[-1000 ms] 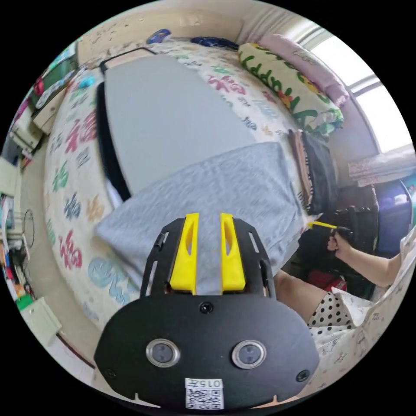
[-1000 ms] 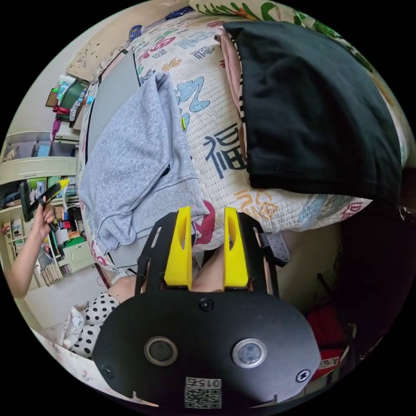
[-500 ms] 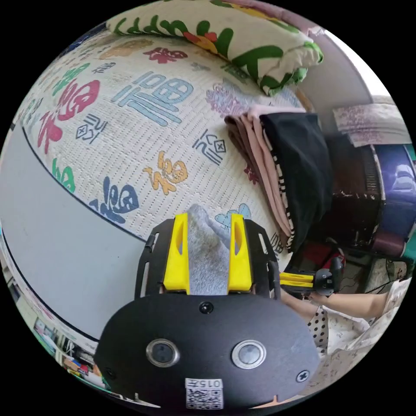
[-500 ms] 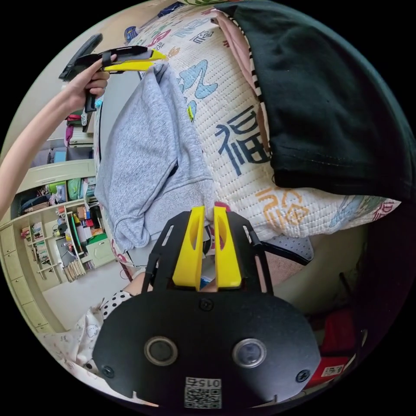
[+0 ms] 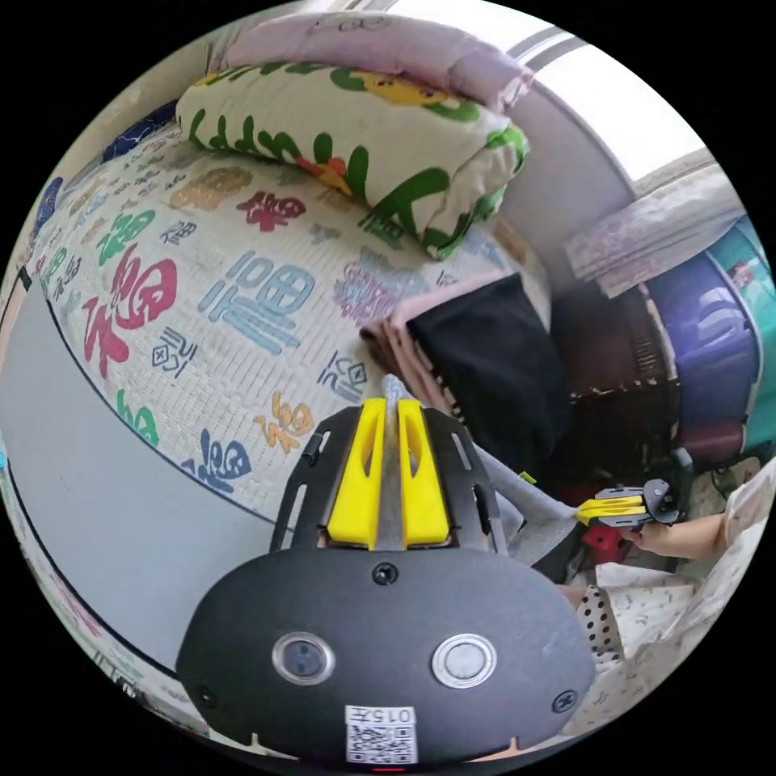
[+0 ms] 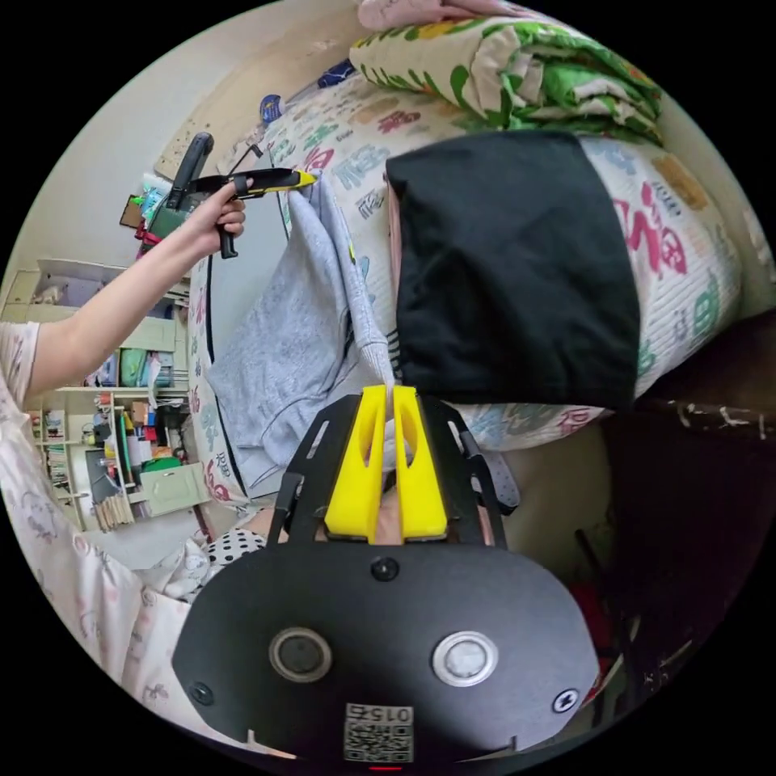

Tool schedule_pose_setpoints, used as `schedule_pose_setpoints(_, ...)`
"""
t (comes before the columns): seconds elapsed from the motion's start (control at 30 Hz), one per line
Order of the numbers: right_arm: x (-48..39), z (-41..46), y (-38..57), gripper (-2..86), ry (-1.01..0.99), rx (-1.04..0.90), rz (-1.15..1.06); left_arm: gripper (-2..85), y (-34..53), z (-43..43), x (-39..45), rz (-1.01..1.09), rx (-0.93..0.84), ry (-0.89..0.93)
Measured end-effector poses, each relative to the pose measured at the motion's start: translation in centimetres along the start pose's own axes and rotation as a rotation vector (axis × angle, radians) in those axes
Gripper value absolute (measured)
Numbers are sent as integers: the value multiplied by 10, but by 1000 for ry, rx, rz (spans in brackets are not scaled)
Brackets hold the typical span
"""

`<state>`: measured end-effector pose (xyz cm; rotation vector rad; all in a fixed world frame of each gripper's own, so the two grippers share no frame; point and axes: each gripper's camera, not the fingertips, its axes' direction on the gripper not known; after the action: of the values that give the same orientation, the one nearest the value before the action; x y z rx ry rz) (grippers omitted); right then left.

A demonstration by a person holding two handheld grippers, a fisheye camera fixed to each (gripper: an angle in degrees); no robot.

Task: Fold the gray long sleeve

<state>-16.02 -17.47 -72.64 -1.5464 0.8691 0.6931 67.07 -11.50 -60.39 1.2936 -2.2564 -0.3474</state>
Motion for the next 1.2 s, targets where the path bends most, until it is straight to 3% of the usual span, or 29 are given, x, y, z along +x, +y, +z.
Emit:
schedule_pose_setpoints(0.13, -56, -60, 18, 5, 80, 39, -154, 15, 31, -68, -5, 38, 259, 211)
schedule_pose_setpoints(0.3, -166, -35, 51, 5, 13, -88, -407, 15, 157, -132, -49, -19, 403, 241)
schedule_pose_setpoints(0.43, -242, 41, 81, 5, -84, -253, -563, 15, 308, -139, -105, -172, 291, 73)
schedule_pose_setpoints(0.63, -293, 172, 117, 5, 2, -560, -625, 6, 478, -36, -165, -327, 65, -11)
schedule_pose_setpoints(0.8, -341, 173, 115, 5, 75, -601, -720, 3, 521, -11, -156, -302, 145, -75)
schedule_pose_setpoints(1.03, -397, 233, 92, 23, 251, -765, -780, 8, 555, 57, -144, -343, 101, -187)
schedule_pose_setpoints(1.1, -412, 242, 82, 46, 271, -810, -767, 11, 562, 71, -141, -353, 93, -194)
schedule_pose_setpoints(1.2, -438, 235, 72, 128, 148, -905, -773, 16, 582, 87, -141, -397, 80, -180)
